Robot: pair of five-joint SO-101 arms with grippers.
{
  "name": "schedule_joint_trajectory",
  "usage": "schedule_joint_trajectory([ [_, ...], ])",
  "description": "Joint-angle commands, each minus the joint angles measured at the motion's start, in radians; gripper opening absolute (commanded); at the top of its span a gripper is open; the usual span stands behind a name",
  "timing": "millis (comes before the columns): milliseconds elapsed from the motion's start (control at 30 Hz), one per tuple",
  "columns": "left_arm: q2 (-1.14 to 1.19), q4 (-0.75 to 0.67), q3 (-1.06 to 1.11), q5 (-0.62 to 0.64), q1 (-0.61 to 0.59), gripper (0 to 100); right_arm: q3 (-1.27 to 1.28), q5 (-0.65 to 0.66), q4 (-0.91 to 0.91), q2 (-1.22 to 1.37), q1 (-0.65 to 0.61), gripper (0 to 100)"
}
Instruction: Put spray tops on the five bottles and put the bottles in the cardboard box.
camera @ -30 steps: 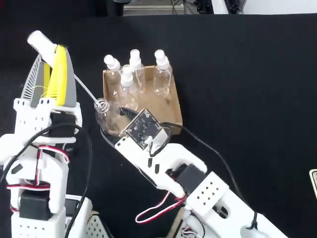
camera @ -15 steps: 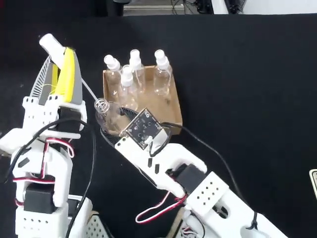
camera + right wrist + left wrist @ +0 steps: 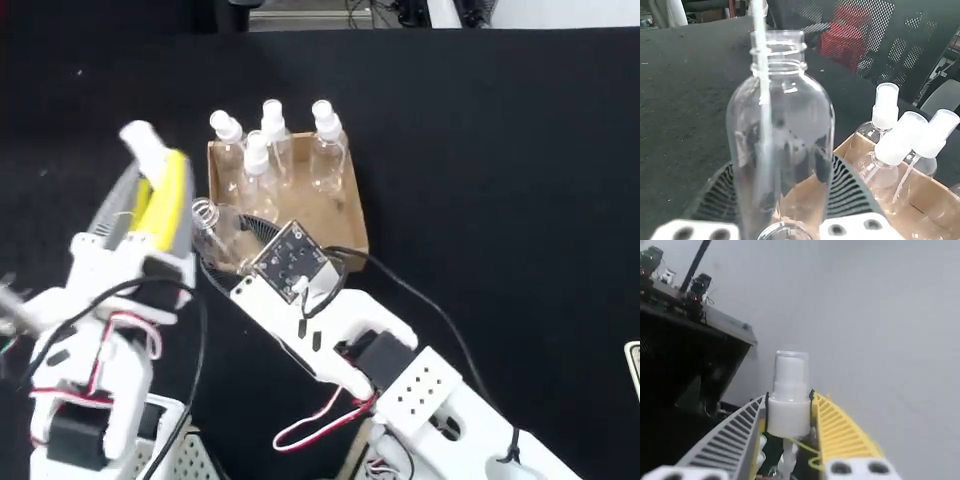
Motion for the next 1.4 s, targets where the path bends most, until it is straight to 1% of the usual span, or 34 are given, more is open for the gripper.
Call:
schedule_joint_trajectory([
  [0, -0.012, 0.008, 0.025, -0.018, 0.041, 28, -0.016, -0.006, -0.032, -0.033, -0.011, 1.0],
  [67, -0.014, 0.012, 0.021, -0.018, 0.041, 31, -0.016, -0.006, -0.032, -0.033, -0.011, 1.0],
  [233, -0.014, 0.015, -0.058, -0.025, 0.033, 31, -0.013, -0.006, -0.032, -0.033, -0.011, 1.0],
  [333, -0.012, 0.015, -0.113, -0.025, -0.039, 31, -0.012, -0.006, -0.031, -0.033, -0.011, 1.0],
  [467, -0.014, 0.017, -0.134, -0.025, -0.15, 31, -0.018, -0.005, -0.029, -0.035, 0.0, 1.0],
  [567, -0.015, 0.018, -0.168, -0.018, -0.196, 31, -0.041, -0.005, -0.005, -0.035, 0.052, 1.0],
  [667, -0.015, 0.06, -0.252, -0.018, -0.2, 31, -0.097, -0.006, 0.063, -0.035, 0.15, 1.0],
  [767, -0.014, 0.123, -0.289, -0.023, -0.208, 31, -0.18, -0.006, 0.167, -0.035, 0.293, 1.0],
  [900, -0.014, 0.282, -0.236, -0.026, -0.211, 31, -0.329, -0.006, 0.341, -0.03, 0.542, 1.1],
  [967, -0.015, 0.344, -0.176, -0.026, -0.216, 31, -0.392, -0.003, 0.385, -0.027, 0.68, 1.1],
  [1000, -0.015, 0.353, -0.145, -0.02, -0.236, 31, -0.415, -0.005, 0.397, -0.025, 0.75, 1.1],
  [1100, -0.015, 0.353, -0.027, -0.025, -0.366, 31, -0.437, 0.0, 0.393, -0.024, 0.931, 1.1],
  [1167, -0.015, 0.319, 0.062, -0.026, -0.449, 31, -0.433, 0.0, 0.374, -0.005, 1.017, 1.1],
  [1267, -0.015, 0.23, 0.226, -0.026, -0.536, 31, -0.433, -0.005, 0.324, 0.087, 1.099, 1.1],
  [1367, -0.015, 0.14, 0.375, -0.026, -0.564, 31, -0.435, -0.006, 0.229, 0.22, 1.151, 1.1],
])
